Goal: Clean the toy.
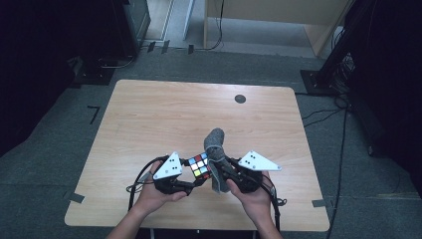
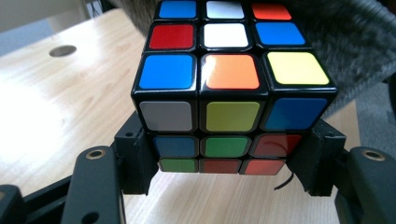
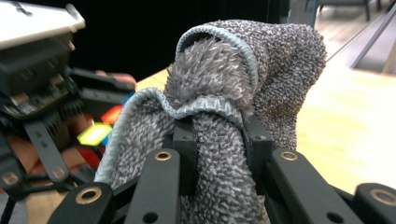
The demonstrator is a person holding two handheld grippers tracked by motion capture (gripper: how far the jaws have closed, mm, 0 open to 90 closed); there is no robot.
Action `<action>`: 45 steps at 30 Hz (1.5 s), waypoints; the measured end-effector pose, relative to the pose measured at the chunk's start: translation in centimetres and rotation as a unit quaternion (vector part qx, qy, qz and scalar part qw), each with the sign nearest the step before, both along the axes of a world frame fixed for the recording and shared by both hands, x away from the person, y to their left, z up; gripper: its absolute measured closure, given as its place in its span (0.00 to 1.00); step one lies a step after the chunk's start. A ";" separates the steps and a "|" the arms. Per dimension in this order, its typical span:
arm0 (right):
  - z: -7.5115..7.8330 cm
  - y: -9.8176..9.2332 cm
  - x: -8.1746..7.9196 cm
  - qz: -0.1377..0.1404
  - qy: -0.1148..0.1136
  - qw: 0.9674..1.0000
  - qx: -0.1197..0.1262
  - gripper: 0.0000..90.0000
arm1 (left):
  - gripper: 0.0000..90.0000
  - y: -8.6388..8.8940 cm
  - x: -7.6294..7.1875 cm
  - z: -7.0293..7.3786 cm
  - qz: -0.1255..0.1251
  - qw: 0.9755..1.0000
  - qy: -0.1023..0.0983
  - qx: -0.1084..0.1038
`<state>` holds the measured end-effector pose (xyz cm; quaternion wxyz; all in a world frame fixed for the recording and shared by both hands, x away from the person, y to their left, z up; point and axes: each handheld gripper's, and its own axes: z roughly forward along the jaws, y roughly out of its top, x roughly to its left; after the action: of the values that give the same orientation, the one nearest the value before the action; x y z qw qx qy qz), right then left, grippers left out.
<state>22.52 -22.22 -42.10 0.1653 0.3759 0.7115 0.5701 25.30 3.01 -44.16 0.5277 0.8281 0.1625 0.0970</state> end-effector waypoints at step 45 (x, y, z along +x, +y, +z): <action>-4.1 3.9 -0.2 0.046 -0.025 0.998 -0.022 0.81 | 0.38 2.0 0.9 1.0 0.057 0.990 0.051 -0.119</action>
<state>22.29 -18.35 -46.24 0.1653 0.3246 0.7360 0.5707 26.16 5.02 -43.14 0.6074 0.7525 0.2464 0.0644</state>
